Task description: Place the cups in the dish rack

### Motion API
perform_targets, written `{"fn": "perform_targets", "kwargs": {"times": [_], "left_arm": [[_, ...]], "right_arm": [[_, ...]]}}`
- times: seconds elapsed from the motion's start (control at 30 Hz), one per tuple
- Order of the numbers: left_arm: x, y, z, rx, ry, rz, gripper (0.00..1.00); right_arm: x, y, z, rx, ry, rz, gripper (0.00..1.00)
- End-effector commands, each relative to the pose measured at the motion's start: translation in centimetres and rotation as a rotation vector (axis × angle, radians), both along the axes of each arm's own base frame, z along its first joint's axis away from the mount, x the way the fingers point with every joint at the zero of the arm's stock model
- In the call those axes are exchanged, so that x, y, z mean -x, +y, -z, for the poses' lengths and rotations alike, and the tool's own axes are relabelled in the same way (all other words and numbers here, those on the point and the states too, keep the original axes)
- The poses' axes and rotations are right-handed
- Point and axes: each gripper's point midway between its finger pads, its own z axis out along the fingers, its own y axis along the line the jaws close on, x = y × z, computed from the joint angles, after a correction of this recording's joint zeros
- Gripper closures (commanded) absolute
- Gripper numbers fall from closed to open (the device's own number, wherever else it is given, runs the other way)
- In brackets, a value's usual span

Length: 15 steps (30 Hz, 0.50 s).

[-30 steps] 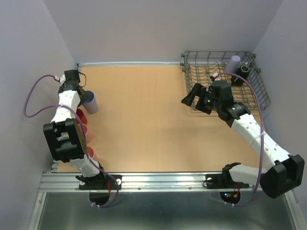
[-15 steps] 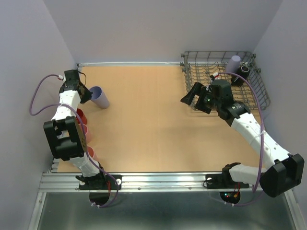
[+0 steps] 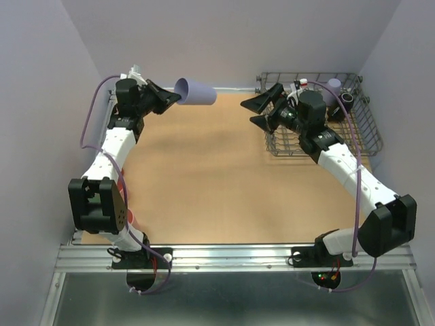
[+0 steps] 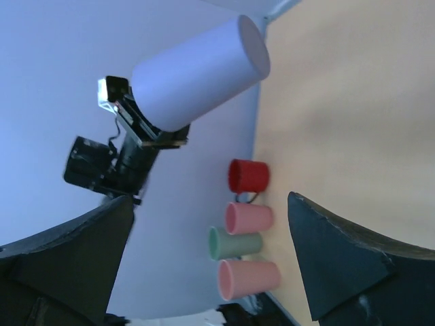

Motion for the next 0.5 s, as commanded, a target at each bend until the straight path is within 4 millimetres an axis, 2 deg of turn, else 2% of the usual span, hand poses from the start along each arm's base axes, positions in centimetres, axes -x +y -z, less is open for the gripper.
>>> {"fn": "perform_targets", "kwargs": {"times": [0.0,0.03,0.1,0.13,0.27,0.47], "left_arm": [[4.0,-6.6,-11.6,0.238,-0.333,0.236,1.00],[4.2,-7.4,-12.5,0.257,-0.364,0.247,1.00],[4.9,-9.1,-13.2,0.278,-0.376,0.281,1.00],[4.9,-9.6,-13.2,0.286,-0.374,0.290,1.00],[5.8,-11.7,-14.2,0.317,-0.386,0.327,1.00],[7.2,-14.1,-14.6,0.359,-0.388,0.381,1.00]], "right_arm": [[0.3,1.5,-6.5,-0.359,-0.087,-0.071,0.00],[0.1,1.6,-5.8,-0.385,-0.066,-0.066,0.00],[-0.3,1.4,-6.6,-0.428,-0.073,-0.052,0.00],[-0.5,1.4,-7.5,-0.431,-0.095,-0.048,0.00],[-1.4,1.4,-9.0,-0.431,-0.132,-0.027,0.00],[-2.7,1.3,-10.3,-0.454,-0.153,0.006,0.00]]}}
